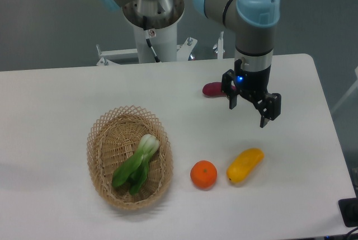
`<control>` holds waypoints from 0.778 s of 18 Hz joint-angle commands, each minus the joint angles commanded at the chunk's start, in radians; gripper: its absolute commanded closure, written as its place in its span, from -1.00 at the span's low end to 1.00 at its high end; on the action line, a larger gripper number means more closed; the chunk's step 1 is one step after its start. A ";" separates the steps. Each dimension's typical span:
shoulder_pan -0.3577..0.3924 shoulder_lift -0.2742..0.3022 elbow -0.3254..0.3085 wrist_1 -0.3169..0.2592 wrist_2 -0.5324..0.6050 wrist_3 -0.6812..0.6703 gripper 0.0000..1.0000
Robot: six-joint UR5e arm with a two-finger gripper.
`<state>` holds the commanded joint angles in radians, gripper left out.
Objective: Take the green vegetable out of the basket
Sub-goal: 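Move the open gripper over the basket toward the green bok choy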
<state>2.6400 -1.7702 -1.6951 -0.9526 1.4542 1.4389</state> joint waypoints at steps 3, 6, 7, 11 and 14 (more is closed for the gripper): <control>0.000 0.002 -0.003 -0.002 -0.006 0.000 -1.00; -0.003 0.006 -0.018 -0.003 -0.037 -0.015 -1.00; -0.003 0.011 -0.018 -0.008 -0.049 -0.024 -1.00; -0.047 0.035 -0.044 -0.003 -0.061 -0.151 -1.00; -0.106 0.028 -0.044 0.005 -0.057 -0.320 -1.00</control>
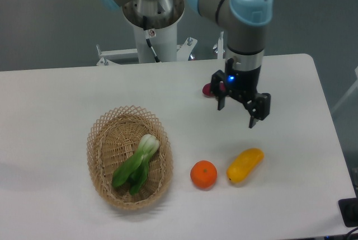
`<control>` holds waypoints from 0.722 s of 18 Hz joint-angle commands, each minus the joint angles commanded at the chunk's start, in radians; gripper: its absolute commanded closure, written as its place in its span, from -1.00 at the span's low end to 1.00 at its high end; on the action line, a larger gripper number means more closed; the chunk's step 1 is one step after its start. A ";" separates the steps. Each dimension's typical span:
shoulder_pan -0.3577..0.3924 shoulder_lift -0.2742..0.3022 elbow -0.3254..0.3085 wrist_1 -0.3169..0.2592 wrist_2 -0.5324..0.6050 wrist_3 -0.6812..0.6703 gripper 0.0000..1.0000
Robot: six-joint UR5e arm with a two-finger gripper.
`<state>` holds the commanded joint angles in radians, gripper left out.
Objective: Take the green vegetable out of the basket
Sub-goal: 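Move the open gripper over the basket toward the green bok choy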
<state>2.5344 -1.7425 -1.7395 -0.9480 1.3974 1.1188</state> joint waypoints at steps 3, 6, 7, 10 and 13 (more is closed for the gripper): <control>-0.071 -0.028 0.006 0.049 0.003 -0.141 -1.00; -0.144 -0.061 -0.001 0.064 0.009 -0.217 -1.00; -0.160 -0.067 -0.014 0.067 0.020 -0.229 -1.00; -0.213 -0.084 -0.055 0.074 0.066 -0.270 -1.00; -0.250 -0.127 -0.058 0.074 0.068 -0.297 -1.00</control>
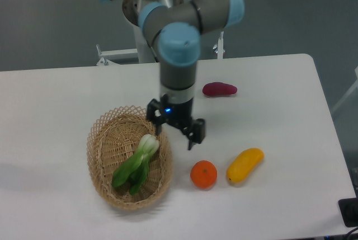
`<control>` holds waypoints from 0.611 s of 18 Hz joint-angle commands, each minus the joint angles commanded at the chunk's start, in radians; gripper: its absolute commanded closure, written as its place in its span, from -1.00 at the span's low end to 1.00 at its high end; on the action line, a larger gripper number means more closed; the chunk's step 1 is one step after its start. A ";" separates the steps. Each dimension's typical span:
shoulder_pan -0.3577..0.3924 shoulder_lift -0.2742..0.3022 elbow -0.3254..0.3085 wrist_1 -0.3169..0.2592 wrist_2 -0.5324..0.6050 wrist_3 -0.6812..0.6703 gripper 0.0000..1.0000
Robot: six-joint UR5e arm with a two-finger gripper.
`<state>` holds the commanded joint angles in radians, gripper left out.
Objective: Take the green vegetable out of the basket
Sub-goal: 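Move the open gripper over the basket toward the green bok choy, then lower the gripper onto the bok choy and close on its leaves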
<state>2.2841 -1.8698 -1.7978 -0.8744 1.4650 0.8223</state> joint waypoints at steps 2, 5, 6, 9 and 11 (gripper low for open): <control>-0.029 -0.025 0.000 0.003 0.000 0.001 -1.00; -0.049 -0.064 -0.003 0.020 0.002 0.001 -1.00; -0.061 -0.077 -0.008 0.034 0.006 0.001 -1.00; -0.074 -0.083 -0.021 0.048 0.029 0.003 -1.00; -0.081 -0.094 -0.029 0.061 0.038 0.000 -1.00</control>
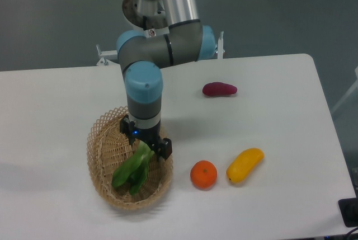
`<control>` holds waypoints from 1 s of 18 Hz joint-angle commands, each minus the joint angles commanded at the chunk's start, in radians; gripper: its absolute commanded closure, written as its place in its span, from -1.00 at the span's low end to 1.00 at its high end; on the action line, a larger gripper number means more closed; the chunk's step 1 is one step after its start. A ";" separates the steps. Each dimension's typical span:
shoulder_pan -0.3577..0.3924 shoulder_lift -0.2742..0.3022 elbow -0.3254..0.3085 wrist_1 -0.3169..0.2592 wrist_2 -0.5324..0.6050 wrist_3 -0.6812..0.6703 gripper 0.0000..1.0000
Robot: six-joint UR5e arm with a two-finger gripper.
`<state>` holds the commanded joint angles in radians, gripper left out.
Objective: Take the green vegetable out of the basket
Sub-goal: 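Lower the gripper onto the bok choy and close on its leaves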
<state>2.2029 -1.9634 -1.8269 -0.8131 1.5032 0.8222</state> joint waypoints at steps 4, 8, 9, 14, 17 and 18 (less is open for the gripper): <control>-0.015 -0.025 -0.002 0.026 0.026 -0.003 -1.00; -0.029 -0.049 -0.006 0.041 0.028 -0.014 -1.00; -0.031 -0.052 -0.006 0.051 0.032 -0.015 -1.00; -0.040 -0.067 -0.003 0.065 0.070 -0.024 -1.00; -0.054 -0.075 0.000 0.101 0.121 -0.043 -0.69; -0.054 -0.075 -0.002 0.103 0.123 -0.043 -0.44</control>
<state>2.1491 -2.0387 -1.8285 -0.7102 1.6260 0.7793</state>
